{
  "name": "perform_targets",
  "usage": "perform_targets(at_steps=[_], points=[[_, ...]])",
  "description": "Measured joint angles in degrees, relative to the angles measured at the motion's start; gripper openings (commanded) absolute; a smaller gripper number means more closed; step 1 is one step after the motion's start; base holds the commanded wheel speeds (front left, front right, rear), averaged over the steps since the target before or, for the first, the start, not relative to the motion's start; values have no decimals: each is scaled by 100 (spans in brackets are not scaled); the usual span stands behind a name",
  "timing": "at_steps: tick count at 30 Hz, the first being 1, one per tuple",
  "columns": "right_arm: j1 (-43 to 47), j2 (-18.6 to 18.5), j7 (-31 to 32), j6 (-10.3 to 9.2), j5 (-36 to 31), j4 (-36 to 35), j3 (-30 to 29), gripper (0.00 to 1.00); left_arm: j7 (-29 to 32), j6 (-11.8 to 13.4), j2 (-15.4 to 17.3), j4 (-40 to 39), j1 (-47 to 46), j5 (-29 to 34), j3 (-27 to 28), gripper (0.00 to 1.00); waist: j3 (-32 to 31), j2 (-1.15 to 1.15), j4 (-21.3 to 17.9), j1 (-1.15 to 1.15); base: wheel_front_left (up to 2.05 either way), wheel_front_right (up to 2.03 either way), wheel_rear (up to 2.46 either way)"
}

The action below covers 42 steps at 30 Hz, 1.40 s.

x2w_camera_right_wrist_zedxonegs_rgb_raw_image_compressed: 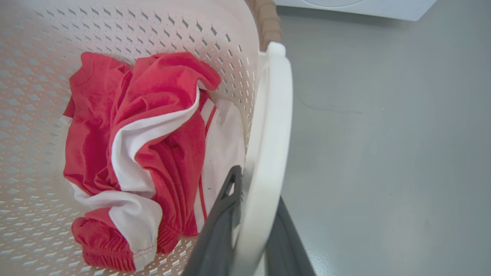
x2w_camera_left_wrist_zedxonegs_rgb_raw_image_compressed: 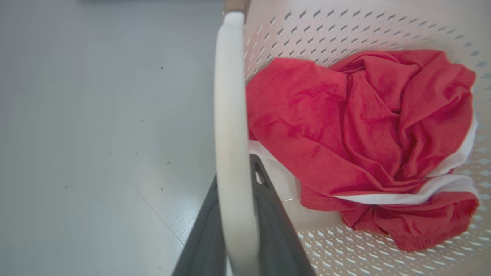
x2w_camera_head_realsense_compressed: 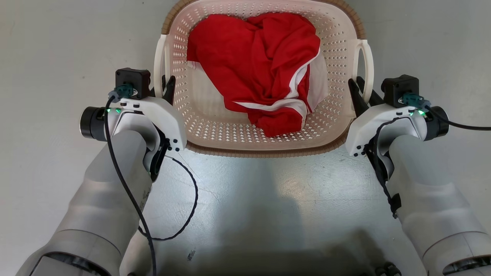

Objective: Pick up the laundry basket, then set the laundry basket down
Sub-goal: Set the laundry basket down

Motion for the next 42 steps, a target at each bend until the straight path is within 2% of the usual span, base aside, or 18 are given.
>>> perform_targets(at_steps=[17,18,19,20,32,42], points=[[-51,8,-13,7,-62,42,-84,0,-1,-31,-38,71,-20,152,153,0,49,0,-5,0,0,0,0],[-54,13,-34,8,-62,52,-120,10,-2,-31,-40,74,-24,176,158,0,54,0,-11,0,0,0,0],[-54,18,-51,16,-68,57,-162,42,-7,-31,-42,74,-30,196,171,33,59,0,-15,0,0,0,0],[-55,12,-51,25,-100,70,-203,100,-20,-31,-42,70,-51,207,185,98,66,0,-15,0,0,0,0],[-59,-40,-250,30,-225,241,-493,100,-53,-13,-12,163,-166,292,305,100,40,0,14,0,0,0,0],[-59,-47,-352,30,64,276,-271,100,-53,-13,-43,185,-120,291,442,100,-167,0,-33,0,0,0,0]])
